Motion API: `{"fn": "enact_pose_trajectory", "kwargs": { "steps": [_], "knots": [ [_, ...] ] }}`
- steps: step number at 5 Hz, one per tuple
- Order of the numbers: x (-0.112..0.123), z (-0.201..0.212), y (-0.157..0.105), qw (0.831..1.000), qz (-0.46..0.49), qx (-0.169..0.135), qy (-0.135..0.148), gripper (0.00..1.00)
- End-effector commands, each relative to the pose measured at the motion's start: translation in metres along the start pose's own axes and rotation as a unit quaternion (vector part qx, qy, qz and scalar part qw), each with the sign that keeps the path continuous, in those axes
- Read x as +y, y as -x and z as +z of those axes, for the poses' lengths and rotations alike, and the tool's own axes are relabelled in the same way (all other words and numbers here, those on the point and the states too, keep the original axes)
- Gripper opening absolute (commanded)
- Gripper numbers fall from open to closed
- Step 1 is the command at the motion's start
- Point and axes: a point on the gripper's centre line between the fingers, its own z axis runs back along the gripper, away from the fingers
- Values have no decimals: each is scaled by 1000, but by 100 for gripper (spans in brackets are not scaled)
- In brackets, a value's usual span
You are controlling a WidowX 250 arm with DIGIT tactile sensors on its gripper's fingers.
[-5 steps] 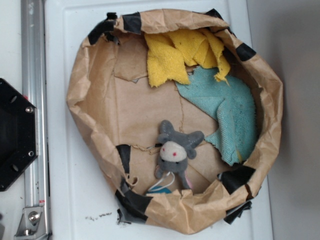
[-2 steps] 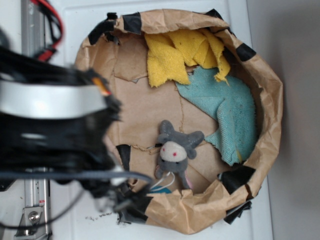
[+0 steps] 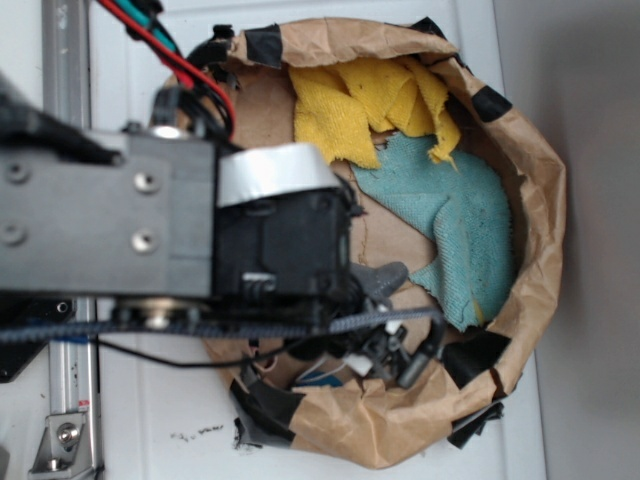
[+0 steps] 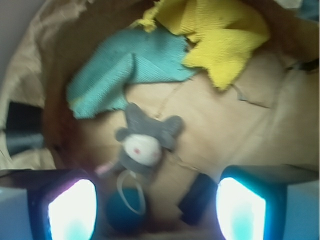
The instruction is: Grab the gray animal.
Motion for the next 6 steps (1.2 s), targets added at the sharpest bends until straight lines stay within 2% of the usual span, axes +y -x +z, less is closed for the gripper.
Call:
{"fn": "enact_pose_trajectory", "kwargs": {
  "steps": [1, 2, 3, 4, 5, 6],
  "knots": [
    [-9, -56, -19, 1000, -7, -1, -3, 100],
    [-13, -93, -7, 999, -28, 40, -21, 100],
    [-10, -106, 10, 996, -62, 51, -48, 0],
    [-7, -83, 8, 996, -67, 36, -50, 0],
    [-12, -35, -15, 989, -140, 37, -16, 0],
    [-5, 16, -52, 964, -264, 27, 9, 0]
  ]
}}
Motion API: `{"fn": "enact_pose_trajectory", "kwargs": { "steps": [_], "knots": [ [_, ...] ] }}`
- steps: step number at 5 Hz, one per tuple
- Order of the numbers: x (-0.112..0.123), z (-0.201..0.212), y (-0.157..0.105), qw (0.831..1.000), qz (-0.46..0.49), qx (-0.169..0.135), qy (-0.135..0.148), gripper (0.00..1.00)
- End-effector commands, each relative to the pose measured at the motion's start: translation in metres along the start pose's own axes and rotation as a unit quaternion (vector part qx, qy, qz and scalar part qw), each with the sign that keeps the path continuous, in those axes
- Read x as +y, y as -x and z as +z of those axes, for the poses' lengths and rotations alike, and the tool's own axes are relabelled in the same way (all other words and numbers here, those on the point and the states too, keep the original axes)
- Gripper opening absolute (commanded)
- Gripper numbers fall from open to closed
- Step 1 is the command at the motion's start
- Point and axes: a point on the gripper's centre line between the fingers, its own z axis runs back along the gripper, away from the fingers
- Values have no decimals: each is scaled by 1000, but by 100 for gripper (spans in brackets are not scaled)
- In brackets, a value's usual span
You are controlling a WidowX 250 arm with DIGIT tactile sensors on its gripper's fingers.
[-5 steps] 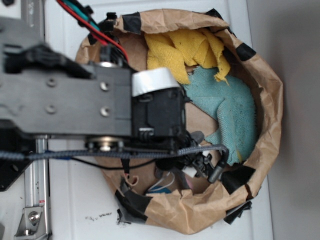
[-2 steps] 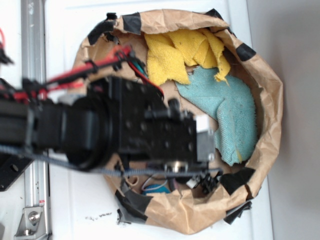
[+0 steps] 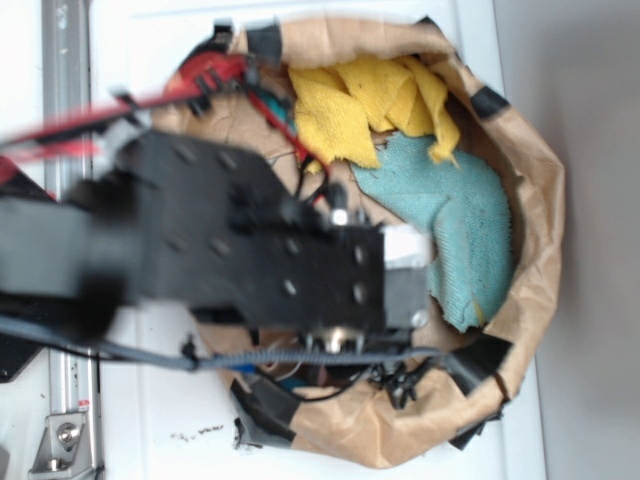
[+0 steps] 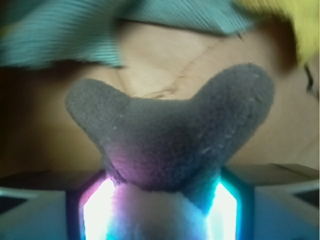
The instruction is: Grab the gray animal.
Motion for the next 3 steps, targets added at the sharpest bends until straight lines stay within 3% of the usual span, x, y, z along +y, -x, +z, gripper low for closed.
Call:
{"fn": "enact_pose_trajectory", "kwargs": {
  "steps": [1, 2, 3],
  "knots": [
    [24, 119, -51, 975, -214, -57, 17, 0],
    [22, 117, -43, 967, -246, -64, -17, 0],
    [22, 118, -35, 967, -247, -66, -23, 0]
  ]
}}
